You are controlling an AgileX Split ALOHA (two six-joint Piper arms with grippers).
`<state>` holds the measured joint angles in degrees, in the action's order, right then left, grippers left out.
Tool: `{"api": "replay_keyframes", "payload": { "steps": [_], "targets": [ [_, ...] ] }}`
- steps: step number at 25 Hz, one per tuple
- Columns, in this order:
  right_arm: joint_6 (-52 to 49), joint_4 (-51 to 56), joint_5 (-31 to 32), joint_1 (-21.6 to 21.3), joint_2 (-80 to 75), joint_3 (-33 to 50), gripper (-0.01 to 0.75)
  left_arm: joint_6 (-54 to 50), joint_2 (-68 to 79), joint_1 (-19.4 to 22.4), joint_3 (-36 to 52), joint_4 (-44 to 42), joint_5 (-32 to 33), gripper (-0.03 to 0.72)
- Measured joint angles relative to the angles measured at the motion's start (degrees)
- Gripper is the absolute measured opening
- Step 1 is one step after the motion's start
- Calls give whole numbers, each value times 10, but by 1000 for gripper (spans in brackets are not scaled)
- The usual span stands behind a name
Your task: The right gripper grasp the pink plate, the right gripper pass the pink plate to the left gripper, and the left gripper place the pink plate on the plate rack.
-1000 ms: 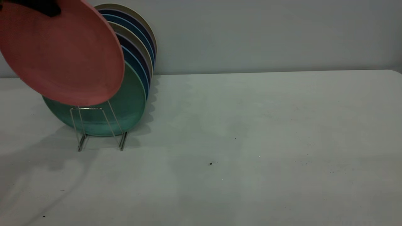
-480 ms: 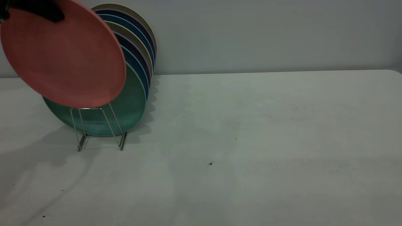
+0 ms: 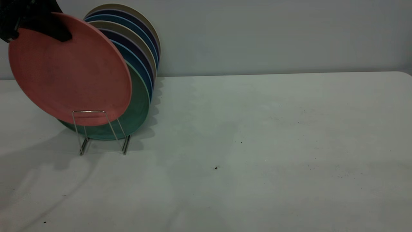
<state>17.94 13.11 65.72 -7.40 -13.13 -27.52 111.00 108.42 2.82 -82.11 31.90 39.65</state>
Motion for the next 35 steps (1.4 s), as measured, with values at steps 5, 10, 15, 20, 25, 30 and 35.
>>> {"api": "replay_keyframes", "payload": {
  "steps": [5,10,15,20,25,30,35],
  "targets": [
    [0,0,0,0,0,0,214,0,0,0,0,0,0,109],
    [0,0,0,0,0,0,218,-11,0,0,0,0,2,206],
    [0,-1,0,0,0,0,225,-52,0,0,0,0,5,401],
    [0,-1,0,0,0,0,226,-82,0,0,0,0,5,499],
    [-1,-1,0,0,0,0,226,-103,-19,0,0,0,22,510],
    [-1,-1,-1,0,0,0,226,-124,-72,0,0,0,55,510],
    [-25,-17,-2,0,0,0,227,-219,-139,0,0,-1,79,510]
  ]
}}
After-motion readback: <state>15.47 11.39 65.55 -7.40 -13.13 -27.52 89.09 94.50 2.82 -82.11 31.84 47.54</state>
